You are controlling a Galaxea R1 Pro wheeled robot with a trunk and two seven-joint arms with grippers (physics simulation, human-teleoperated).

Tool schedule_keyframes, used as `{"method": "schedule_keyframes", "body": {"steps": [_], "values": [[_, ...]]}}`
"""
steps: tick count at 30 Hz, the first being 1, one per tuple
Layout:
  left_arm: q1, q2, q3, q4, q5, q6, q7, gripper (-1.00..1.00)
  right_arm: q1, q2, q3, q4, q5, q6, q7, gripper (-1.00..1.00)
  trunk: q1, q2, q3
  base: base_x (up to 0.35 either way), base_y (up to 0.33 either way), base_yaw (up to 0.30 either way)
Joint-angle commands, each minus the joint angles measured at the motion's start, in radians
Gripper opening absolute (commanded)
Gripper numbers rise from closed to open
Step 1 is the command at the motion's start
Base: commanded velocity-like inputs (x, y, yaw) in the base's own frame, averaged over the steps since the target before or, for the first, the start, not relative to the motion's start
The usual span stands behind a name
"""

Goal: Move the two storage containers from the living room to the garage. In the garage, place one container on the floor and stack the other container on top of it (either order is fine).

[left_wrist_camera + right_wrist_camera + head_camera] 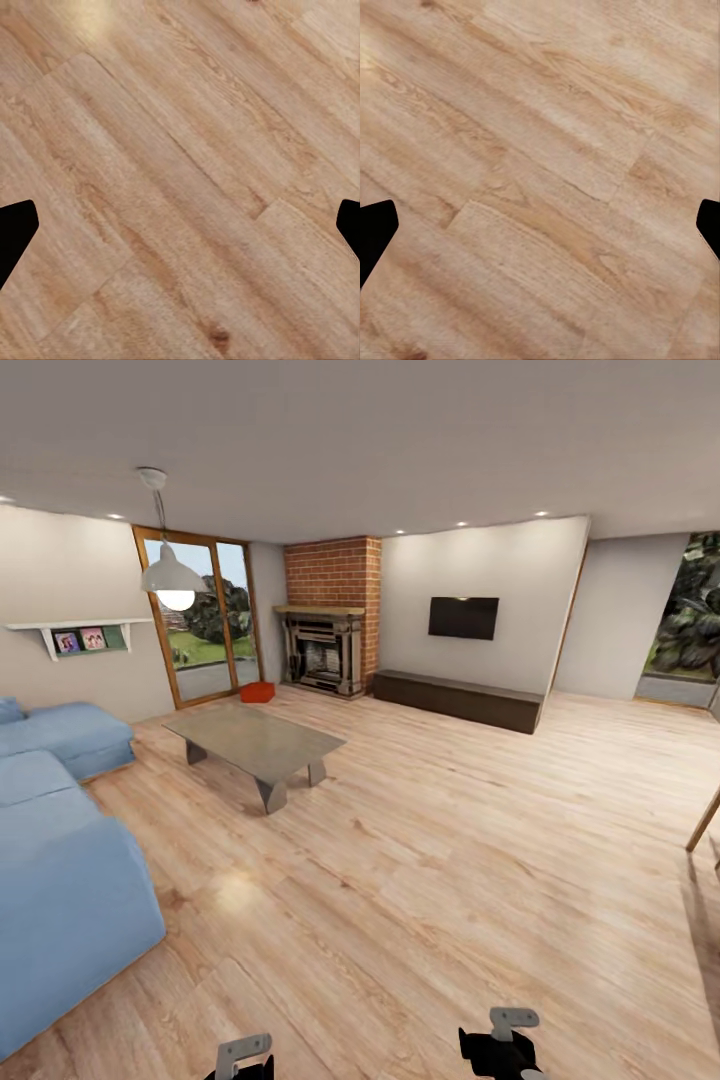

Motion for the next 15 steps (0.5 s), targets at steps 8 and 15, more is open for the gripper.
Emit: {"method": "schedule_keyframes", "body": {"steps": [8, 15], "values": [[-0.001, -0.001, 0.004, 0.001, -0.003, -0.003, 0.0, 1.0, 0.0, -0.001, 0.009, 0.0, -0.011, -0.003, -0.004, 1.0, 0.001, -0.001, 0.0, 0.31, -0.193, 0.038], [-0.001, -0.002, 0.004, 0.001, -0.003, -0.003, -0.001, 1.0, 0.0, -0.001, 0.009, 0.0, -0.01, -0.003, -0.004, 1.0, 0.001, -0.001, 0.0, 0.31, -0.194, 0.0]]}}
